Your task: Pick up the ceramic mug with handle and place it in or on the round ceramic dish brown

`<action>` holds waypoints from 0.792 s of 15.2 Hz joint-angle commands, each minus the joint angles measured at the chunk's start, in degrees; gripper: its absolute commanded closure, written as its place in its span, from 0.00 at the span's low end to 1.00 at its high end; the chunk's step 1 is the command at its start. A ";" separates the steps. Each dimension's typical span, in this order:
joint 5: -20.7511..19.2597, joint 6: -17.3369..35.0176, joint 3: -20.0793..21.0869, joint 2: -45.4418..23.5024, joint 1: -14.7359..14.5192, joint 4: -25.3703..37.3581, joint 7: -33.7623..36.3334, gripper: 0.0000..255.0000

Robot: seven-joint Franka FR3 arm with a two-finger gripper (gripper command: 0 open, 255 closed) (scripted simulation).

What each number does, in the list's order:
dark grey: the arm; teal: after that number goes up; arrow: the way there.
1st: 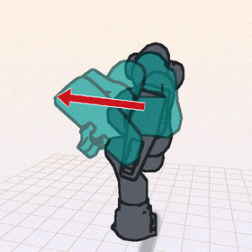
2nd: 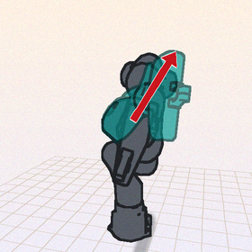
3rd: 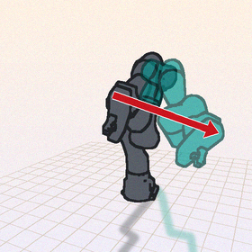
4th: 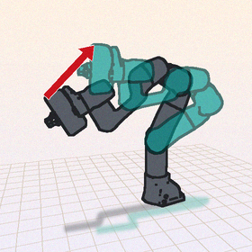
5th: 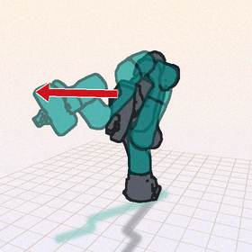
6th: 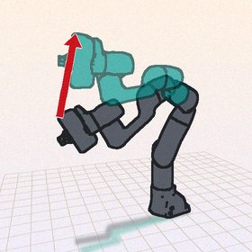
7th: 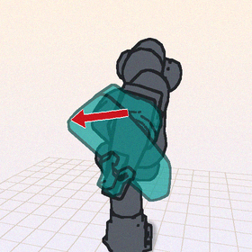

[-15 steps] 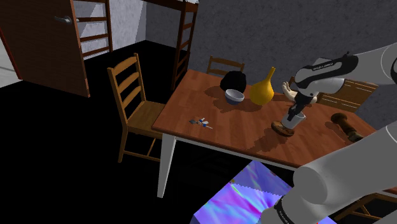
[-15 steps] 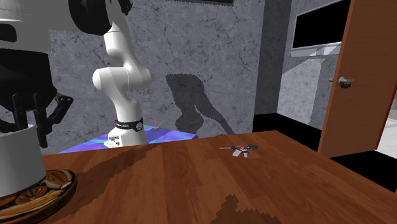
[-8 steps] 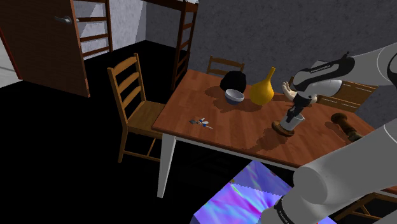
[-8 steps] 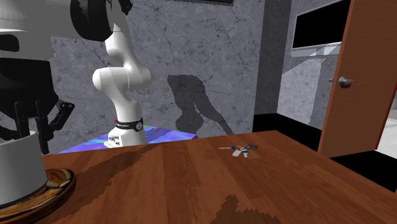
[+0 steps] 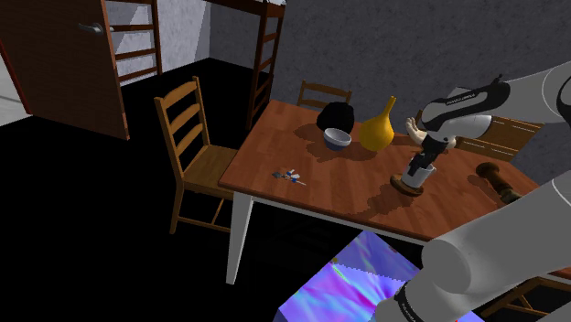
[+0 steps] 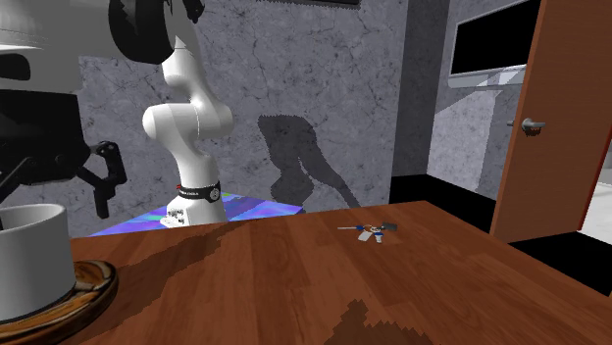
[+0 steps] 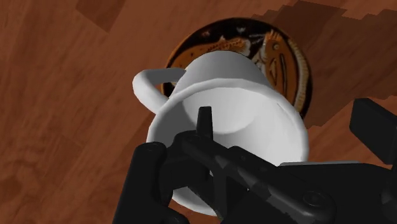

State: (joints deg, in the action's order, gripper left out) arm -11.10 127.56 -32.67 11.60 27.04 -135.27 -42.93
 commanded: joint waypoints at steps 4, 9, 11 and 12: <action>-1.11 -7.87 1.57 3.94 0.09 4.16 1.11 0.00; -1.10 -7.87 1.58 3.94 0.11 4.16 1.11 0.00; -1.10 -7.87 1.58 3.94 0.11 4.16 1.11 0.00; -1.10 -7.87 1.58 3.94 0.11 4.16 1.11 0.00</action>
